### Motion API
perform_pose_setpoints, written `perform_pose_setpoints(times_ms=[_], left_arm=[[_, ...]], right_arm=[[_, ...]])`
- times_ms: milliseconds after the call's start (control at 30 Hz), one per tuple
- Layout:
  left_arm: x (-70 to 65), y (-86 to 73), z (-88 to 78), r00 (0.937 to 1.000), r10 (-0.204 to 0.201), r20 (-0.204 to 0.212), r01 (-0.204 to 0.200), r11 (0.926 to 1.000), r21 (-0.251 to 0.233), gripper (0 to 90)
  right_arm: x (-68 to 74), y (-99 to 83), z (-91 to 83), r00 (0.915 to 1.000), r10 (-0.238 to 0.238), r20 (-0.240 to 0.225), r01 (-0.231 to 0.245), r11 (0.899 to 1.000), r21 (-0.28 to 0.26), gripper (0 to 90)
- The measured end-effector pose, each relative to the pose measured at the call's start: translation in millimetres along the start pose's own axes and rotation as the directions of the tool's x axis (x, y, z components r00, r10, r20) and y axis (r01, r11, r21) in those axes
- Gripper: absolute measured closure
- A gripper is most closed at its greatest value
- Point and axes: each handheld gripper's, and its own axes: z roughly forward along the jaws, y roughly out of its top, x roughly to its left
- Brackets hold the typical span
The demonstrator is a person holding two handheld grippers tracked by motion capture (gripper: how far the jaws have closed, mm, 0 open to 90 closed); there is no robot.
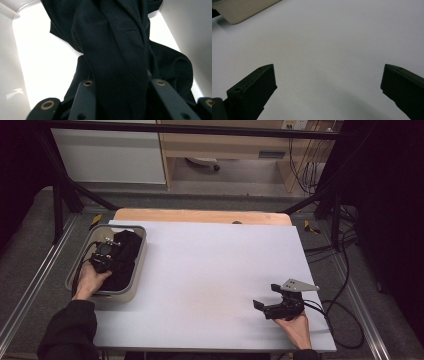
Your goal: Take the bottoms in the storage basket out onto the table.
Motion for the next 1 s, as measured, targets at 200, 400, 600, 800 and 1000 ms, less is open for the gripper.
perform_pose_setpoints(times_ms=[200,400,600,800,1000], left_arm=[[-0.7,0.6,-1.6,1.0000,-0.003,-0.007,0.003,1.0000,-0.007,73.3],[0.7,0.3,-6.9,0.9997,-0.019,-0.013,0.018,0.9990,-0.040,74.4],[1.5,-0.3,-11.2,0.9996,-0.028,-0.005,0.028,0.9966,-0.078,74.9],[1.8,-0.8,-15.7,0.9996,-0.028,0.001,0.028,0.9924,-0.120,75.1],[3.4,-1.6,-21.1,0.9993,-0.036,0.012,0.038,0.9853,-0.166,75.1]], right_arm=[[0.3,-0.1,0.2,1.0000,0.003,-0.001,-0.003,1.000,0.004,0.6],[0.1,0.0,-0.2,1.0000,0.002,0.000,-0.002,1.000,0.001,0.6],[0.1,-0.1,0.2,1.0000,0.002,-0.001,-0.002,1.000,0.003,0.6],[0.2,-0.4,1.1,1.0000,0.000,-0.001,0.000,1.000,0.008,0.6],[-0.2,-0.3,0.6,1.0000,-0.001,0.000,0.001,1.000,0.008,0.6]])
